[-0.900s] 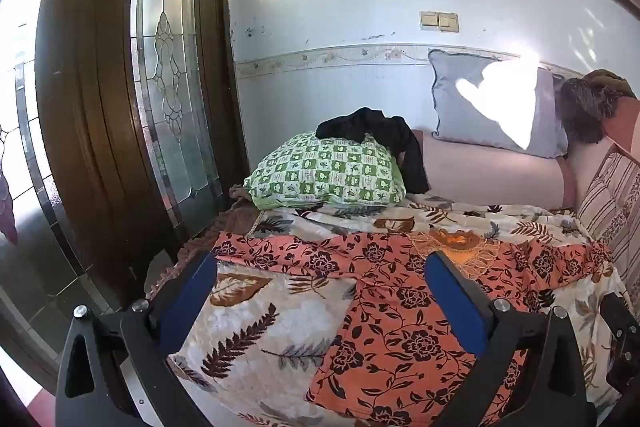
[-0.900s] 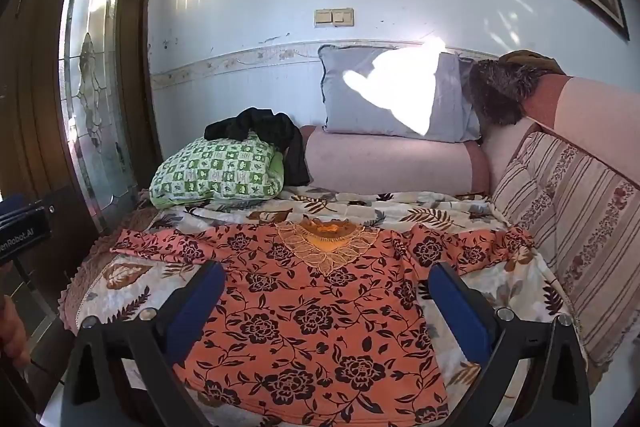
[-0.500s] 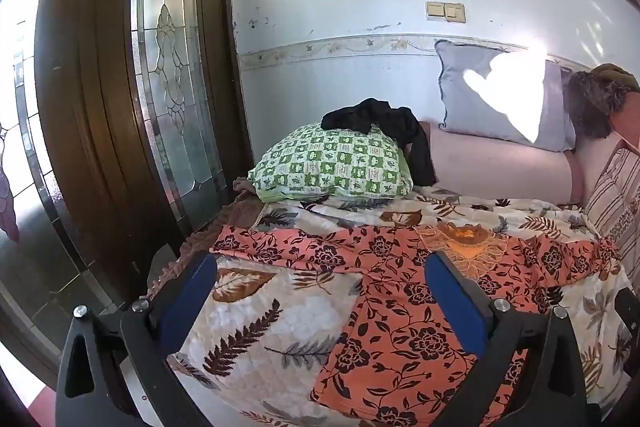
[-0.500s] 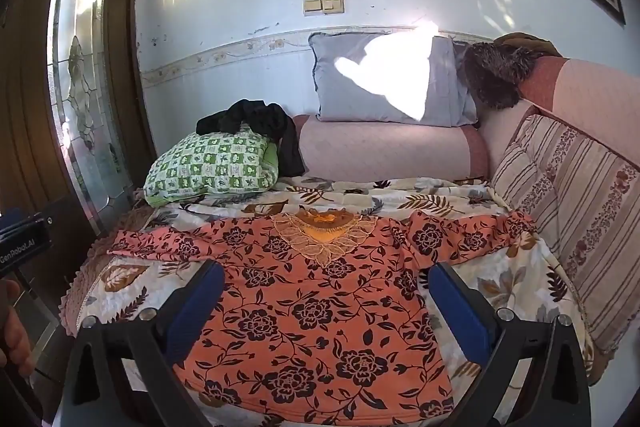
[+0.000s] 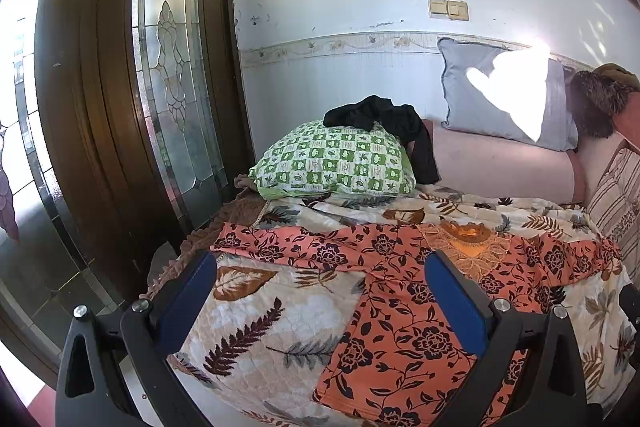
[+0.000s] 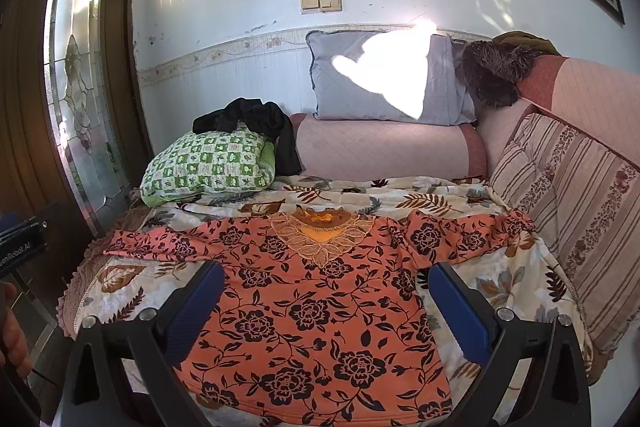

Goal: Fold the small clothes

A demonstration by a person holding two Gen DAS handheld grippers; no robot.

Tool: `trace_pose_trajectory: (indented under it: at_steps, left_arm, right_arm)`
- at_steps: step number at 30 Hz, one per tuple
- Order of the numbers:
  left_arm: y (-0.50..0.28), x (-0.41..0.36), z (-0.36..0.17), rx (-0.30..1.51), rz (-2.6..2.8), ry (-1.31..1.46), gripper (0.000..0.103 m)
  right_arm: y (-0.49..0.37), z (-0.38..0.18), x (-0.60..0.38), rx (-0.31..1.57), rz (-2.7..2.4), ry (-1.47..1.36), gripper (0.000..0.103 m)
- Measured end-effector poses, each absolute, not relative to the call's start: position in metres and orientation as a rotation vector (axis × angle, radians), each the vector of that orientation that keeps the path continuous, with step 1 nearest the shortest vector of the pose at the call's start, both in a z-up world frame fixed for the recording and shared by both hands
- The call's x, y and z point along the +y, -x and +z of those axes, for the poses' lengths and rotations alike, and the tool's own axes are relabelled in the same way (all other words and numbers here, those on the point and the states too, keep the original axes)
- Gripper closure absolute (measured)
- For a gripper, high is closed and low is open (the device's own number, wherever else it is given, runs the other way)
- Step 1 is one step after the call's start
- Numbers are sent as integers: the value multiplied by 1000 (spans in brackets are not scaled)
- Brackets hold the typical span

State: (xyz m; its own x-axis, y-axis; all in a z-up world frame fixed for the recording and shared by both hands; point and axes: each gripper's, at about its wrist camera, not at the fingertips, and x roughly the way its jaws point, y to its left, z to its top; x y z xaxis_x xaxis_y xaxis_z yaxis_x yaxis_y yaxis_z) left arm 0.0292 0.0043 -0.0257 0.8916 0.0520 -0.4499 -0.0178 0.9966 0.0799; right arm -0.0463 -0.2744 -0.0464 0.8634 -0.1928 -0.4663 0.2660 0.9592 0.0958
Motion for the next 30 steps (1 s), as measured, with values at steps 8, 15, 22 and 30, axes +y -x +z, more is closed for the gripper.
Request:
trace_pose_trajectory:
  at_steps: [8,15,22,30]
  left_arm:
    - [-33,1,-27,482,38,-81,0]
    - [-36,0,-31,489,35,-86,0]
    - [-41,-5,-35,501,35,-97,0]
    - [-49,-6,-38,516,38,-99,0]
  right_arm:
    - [44,-49,-275,472,-241,-158,0]
    - [42,-60,-280,480,-243,-168,0]
    - [37,-63,-280,495,-246,-172,0]
    - [29,-65,-279,515,-247,-174,0]
